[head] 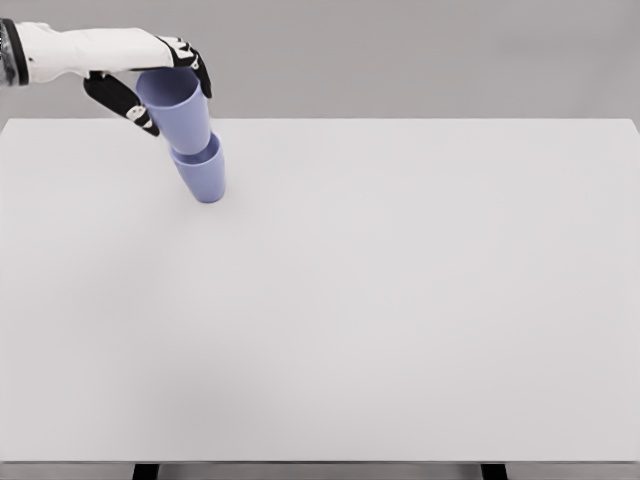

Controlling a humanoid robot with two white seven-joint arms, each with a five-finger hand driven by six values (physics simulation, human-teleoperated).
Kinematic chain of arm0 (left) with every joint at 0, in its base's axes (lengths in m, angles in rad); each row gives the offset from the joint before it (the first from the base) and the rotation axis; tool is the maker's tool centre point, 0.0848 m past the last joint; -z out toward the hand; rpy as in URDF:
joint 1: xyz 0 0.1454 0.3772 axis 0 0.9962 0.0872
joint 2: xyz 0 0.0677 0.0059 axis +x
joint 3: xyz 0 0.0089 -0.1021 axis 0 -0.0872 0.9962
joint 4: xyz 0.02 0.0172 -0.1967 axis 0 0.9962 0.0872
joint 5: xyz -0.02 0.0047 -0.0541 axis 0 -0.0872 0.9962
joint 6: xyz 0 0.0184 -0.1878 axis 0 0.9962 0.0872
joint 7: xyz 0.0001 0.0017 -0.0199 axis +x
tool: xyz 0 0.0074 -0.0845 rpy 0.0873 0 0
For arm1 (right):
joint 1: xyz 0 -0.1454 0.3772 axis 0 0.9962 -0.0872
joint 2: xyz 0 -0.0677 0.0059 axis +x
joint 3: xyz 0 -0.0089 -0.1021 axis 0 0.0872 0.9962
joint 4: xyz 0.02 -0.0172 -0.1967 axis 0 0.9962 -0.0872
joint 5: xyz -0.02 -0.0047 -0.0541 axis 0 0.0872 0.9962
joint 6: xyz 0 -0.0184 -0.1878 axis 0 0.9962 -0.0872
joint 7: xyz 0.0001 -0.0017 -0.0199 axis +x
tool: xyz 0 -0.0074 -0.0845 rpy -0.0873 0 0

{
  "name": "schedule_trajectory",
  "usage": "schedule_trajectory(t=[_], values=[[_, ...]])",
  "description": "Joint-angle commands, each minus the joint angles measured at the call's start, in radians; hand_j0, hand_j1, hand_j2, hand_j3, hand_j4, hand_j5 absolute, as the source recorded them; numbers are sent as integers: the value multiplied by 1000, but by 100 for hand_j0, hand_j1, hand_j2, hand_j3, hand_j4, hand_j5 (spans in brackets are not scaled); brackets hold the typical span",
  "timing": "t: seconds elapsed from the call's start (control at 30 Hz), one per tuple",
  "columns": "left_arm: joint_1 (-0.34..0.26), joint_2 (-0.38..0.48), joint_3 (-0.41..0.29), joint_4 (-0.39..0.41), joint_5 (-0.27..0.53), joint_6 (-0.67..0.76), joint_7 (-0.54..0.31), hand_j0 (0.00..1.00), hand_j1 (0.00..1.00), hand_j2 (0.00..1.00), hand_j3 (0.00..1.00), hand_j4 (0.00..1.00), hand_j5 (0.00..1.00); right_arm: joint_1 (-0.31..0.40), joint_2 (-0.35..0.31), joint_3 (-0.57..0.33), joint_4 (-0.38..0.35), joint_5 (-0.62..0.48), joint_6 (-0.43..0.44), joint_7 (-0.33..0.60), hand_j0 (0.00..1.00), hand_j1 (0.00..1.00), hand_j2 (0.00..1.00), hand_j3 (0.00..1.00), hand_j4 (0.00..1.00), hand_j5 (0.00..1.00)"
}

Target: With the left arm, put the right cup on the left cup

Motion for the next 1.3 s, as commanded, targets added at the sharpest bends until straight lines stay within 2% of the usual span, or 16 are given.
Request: schedule_trajectory(t=[0.0, 0.7, 1.27], values=[[0, -36, -2, 66, 7, 3, -1, 40, 40, 40, 40, 40, 40, 0, 0, 0, 0, 1, -1, 0, 100, 100, 100, 100, 100, 100], [14, -96, -5, 146, 2, 3, 6, 41, 41, 41, 41, 41, 41, 0, 0, 0, 0, 1, -1, 0, 100, 100, 100, 100, 100, 100], [23, -96, -5, 152, 0, 3, 11, 41, 41, 41, 41, 41, 41, 0, 0, 0, 0, 1, -1, 0, 100, 100, 100, 100, 100, 100]])
